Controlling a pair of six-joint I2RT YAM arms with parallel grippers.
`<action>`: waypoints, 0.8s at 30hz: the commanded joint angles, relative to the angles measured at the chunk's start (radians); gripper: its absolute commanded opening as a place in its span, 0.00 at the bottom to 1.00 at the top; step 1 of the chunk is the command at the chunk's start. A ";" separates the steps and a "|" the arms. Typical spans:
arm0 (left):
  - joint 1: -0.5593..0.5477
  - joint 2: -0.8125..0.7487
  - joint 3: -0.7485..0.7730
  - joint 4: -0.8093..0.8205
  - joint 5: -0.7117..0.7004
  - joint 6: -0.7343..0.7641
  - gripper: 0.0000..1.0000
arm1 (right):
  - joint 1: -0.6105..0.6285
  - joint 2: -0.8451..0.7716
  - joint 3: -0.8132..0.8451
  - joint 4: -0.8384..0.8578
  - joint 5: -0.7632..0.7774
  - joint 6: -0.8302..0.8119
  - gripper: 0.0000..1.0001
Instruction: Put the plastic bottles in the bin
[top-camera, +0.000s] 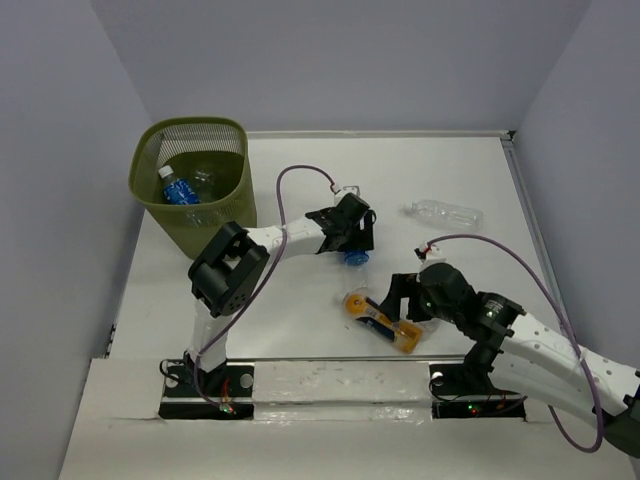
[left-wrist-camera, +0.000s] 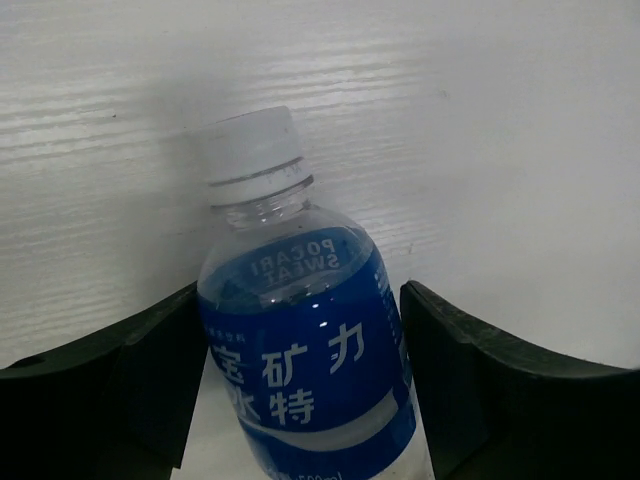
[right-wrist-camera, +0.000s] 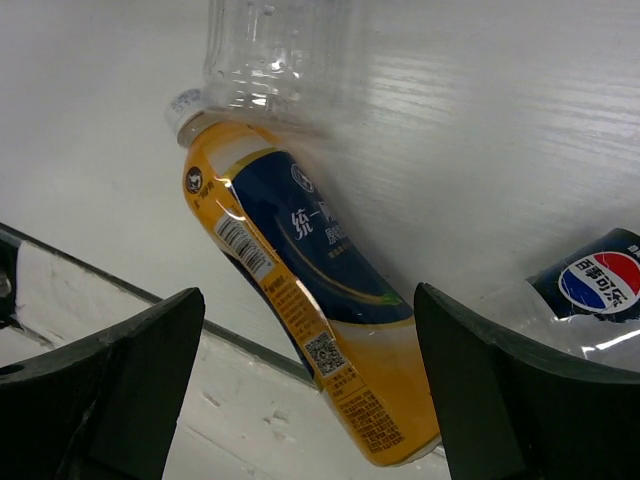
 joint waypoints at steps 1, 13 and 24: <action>0.028 0.009 0.009 0.043 -0.042 0.023 0.73 | -0.004 0.116 0.056 0.057 -0.020 -0.075 0.91; 0.087 -0.363 -0.204 0.113 -0.058 0.088 0.47 | 0.007 0.395 0.171 0.137 -0.162 -0.277 0.94; 0.138 -0.831 -0.104 -0.007 -0.114 0.137 0.45 | 0.025 0.621 0.288 0.140 -0.307 -0.429 0.95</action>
